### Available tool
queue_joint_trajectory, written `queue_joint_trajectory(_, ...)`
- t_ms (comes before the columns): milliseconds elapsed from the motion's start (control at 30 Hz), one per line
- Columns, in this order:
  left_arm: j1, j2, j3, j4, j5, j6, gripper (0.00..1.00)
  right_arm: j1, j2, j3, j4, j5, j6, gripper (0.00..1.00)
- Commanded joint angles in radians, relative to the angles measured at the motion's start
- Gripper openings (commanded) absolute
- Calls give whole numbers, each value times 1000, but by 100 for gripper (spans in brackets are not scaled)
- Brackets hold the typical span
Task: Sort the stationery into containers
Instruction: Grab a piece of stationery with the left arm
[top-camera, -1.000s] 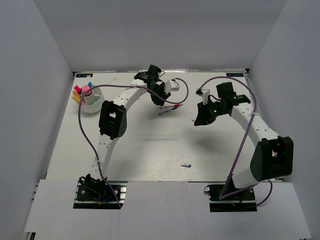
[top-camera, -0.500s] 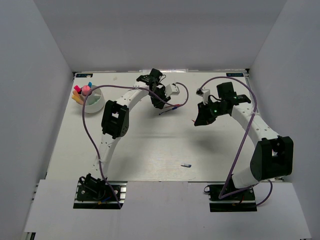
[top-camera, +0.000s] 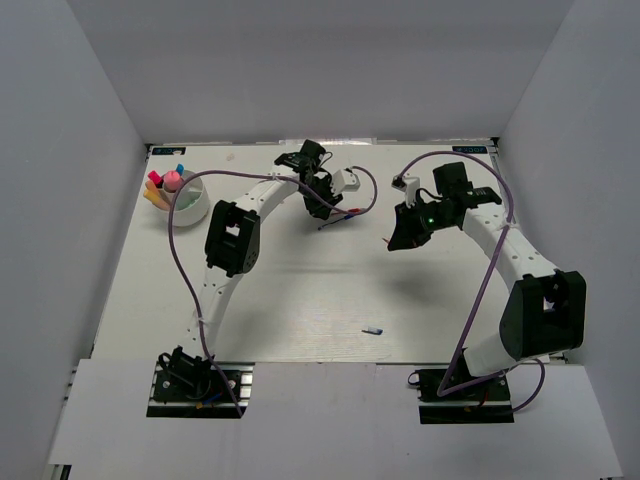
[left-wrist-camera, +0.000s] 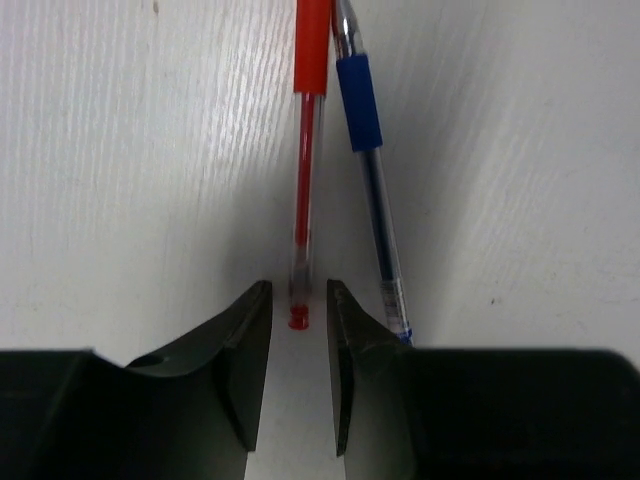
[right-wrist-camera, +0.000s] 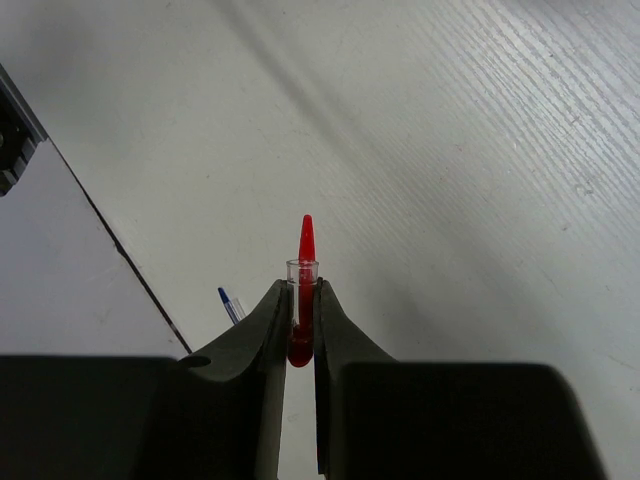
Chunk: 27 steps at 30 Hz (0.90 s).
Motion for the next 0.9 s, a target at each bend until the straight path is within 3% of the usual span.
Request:
queue_joint_trajectory(0,-5,23,19,27,25,-11,39,-6,3,39,-11,-24,-18,0)
queue_joint_trajectory(267,-5,50,10,23,-1,-4,31,-5,14,55,-14,-24,-23,0)
queue_joint_trajectory(567,18,-41,-152,52,-18,-25,0,-6,16,67,-18,-29,-27,0)
queue_joint_trajectory(700,51,-87,-197,41,-26,-54,0,-5,8,70,-23,-34,-29,0)
queue_joint_trajectory(867,103,-286,-406,156,-35,-123,0,-3,-4,64,-20,-35,-27,0)
